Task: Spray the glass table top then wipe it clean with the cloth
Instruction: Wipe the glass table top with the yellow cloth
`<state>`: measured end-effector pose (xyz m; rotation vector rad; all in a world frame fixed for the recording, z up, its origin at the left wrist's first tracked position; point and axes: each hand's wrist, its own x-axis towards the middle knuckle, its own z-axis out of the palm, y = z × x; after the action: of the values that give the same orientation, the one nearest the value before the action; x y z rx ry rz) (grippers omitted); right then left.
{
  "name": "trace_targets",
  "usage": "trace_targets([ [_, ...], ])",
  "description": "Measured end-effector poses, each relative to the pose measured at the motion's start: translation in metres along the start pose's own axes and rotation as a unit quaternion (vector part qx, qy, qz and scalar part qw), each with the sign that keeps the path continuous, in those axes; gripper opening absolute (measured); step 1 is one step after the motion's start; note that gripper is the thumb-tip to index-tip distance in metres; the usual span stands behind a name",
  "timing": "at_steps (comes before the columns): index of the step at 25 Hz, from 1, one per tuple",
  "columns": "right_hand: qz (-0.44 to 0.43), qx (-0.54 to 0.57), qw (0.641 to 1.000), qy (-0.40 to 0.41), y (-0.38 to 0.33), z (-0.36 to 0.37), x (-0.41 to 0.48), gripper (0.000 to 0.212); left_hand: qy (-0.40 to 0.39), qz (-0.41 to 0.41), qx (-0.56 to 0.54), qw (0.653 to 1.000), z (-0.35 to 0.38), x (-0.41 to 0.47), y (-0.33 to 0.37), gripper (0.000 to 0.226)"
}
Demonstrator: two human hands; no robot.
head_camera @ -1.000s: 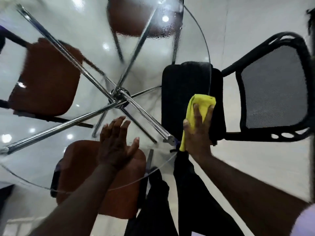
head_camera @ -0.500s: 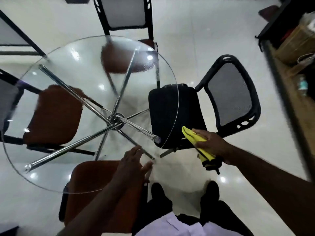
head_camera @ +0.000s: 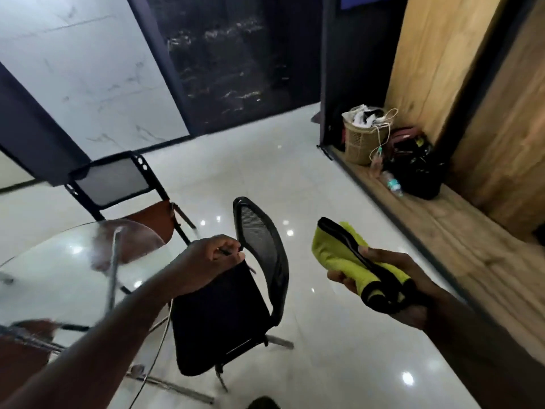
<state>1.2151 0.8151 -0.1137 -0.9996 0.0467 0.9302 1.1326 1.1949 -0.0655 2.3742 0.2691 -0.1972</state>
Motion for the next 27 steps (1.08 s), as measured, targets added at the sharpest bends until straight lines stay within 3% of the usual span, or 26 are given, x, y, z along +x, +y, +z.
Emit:
trace_targets([
  [5,0.013,-0.006,0.999,0.043,-0.08,-0.057,-0.005,0.064,-0.004,0.014,0.017,1.0,0.027,0.062,0.07,0.015],
  [7,0.021,-0.054,0.996,0.066,-0.11,-0.079,0.016,0.067,-0.014,0.016,0.021,1.0,0.04,0.098,0.086,0.018],
  [9,0.016,-0.169,0.976,0.137,-0.143,-0.101,0.047,0.07,-0.007,0.013,0.0,1.0,0.052,0.141,0.092,0.028],
  [11,-0.019,-0.366,0.903,0.224,-0.181,-0.127,0.086,0.08,-0.002,0.008,-0.013,1.0,0.063,0.192,0.095,0.027],
  [13,-0.025,-0.528,0.806,0.264,-0.227,-0.148,0.125,0.076,-0.001,0.02,-0.005,1.0,0.066,0.254,0.096,0.023],
  [18,-0.026,-0.624,0.727,0.284,-0.337,-0.191,0.186,0.074,0.031,0.047,-0.045,0.997,0.053,0.373,0.118,0.031],
  [20,-0.041,-0.631,0.727,0.268,-0.374,-0.196,0.21,0.071,0.044,0.044,-0.067,0.996,0.042,0.409,0.131,0.029],
  [24,-0.076,-0.563,0.795,0.213,-0.423,-0.212,0.289,0.062,0.087,0.033,-0.075,0.993,0.032,0.479,0.137,0.022],
  [27,-0.093,-0.541,0.821,0.158,-0.444,-0.221,0.373,0.059,0.132,0.006,-0.081,0.988,0.031,0.523,0.129,0.02],
])
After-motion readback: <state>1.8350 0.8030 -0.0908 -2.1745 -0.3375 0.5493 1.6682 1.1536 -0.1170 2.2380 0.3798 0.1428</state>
